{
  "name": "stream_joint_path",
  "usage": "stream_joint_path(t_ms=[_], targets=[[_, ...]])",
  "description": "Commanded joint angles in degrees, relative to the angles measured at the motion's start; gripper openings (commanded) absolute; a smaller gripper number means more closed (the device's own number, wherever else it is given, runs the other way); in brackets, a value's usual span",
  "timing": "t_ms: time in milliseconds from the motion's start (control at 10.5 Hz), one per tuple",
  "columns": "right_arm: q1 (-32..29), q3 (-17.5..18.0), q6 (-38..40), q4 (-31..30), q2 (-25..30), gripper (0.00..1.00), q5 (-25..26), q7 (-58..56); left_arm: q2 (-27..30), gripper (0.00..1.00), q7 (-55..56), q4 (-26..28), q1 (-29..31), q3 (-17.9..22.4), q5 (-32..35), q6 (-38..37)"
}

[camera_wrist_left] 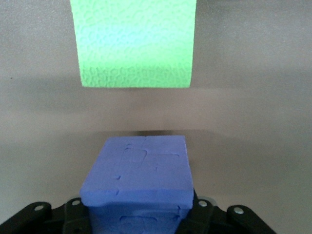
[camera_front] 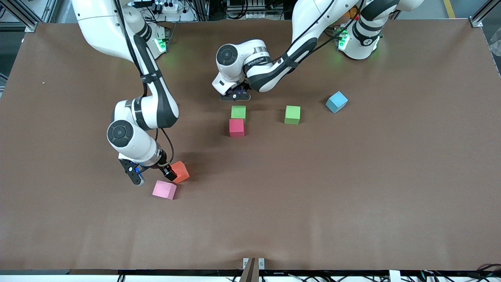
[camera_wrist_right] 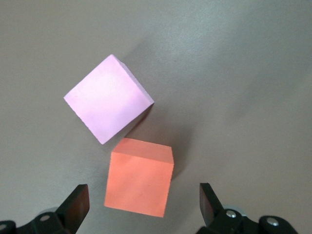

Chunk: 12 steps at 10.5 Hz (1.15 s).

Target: Arrange blocks into number 1

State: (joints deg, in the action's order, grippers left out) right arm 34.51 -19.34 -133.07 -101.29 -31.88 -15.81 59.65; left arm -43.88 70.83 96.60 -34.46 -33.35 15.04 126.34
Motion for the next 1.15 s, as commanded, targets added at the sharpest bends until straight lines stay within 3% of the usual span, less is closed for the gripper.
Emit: stream_joint_path(t_ms=[0, 1051], targets=[[1.5, -1.8, 0.2, 4.0, -4.0, 1.00, -3.1, 0.7, -0.8, 0.00, -1.2, -1.3, -1.2, 2.0, 1.7, 0.0], [2.8, -1.5, -0.4, 2.1, -6.1, 0.97, -3.5, 0.1, -3.3, 0.00, -3.5, -6.2, -2.4, 5.5, 1.4, 0.0]])
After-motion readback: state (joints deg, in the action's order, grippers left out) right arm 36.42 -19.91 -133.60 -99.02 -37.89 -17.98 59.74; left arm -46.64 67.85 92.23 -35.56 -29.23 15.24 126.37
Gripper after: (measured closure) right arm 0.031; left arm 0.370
